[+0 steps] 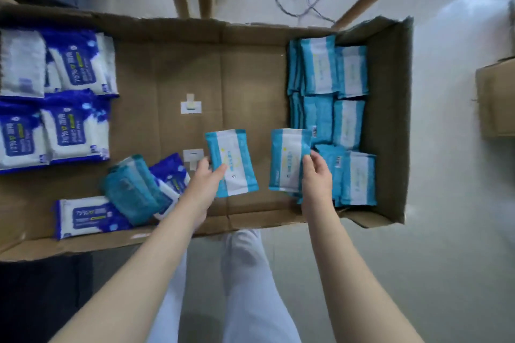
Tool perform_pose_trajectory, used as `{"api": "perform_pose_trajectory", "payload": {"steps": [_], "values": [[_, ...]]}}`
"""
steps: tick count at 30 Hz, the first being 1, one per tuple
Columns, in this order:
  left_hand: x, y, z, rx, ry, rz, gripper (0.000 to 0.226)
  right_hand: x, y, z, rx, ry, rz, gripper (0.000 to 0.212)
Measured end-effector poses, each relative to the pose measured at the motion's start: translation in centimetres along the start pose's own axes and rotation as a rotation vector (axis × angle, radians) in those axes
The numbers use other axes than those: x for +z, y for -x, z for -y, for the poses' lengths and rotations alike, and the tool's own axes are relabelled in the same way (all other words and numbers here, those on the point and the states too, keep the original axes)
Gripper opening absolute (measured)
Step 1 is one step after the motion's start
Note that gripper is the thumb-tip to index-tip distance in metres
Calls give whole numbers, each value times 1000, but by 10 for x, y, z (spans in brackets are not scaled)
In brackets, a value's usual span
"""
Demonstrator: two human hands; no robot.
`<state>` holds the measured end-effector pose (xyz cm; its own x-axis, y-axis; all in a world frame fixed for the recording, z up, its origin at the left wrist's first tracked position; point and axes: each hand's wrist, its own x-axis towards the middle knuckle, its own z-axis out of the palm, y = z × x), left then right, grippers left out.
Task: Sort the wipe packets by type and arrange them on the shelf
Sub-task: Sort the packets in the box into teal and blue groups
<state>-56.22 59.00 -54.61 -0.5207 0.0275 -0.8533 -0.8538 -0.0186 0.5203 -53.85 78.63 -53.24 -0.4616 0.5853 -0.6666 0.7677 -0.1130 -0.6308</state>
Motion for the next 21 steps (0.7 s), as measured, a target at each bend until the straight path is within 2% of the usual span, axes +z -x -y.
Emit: {"api": "perform_pose_trajectory", "payload": {"steps": [2,4,8,11,16,18,21], "values": [[43,1,-6,10,-12,59,18,-39,-21,10,-20,47,-74,31],[115,0,-15,29,-34,122,21,-98,-56,23,-66,46,-156,30],[187,-14,-41,95,-30,146,26,-131,-108,42,-116,107,-174,43],[213,-37,-52,180,-117,83,25,-117,-132,50,-176,138,-166,32],[194,-47,-51,187,-208,-22,37,-91,-124,55,-234,128,-272,41],[164,-38,-44,212,-215,-67,33,-80,-106,50,-349,218,-301,45],[98,-22,-25,208,-240,-149,21,-48,-67,33,-437,299,-200,42]]}}
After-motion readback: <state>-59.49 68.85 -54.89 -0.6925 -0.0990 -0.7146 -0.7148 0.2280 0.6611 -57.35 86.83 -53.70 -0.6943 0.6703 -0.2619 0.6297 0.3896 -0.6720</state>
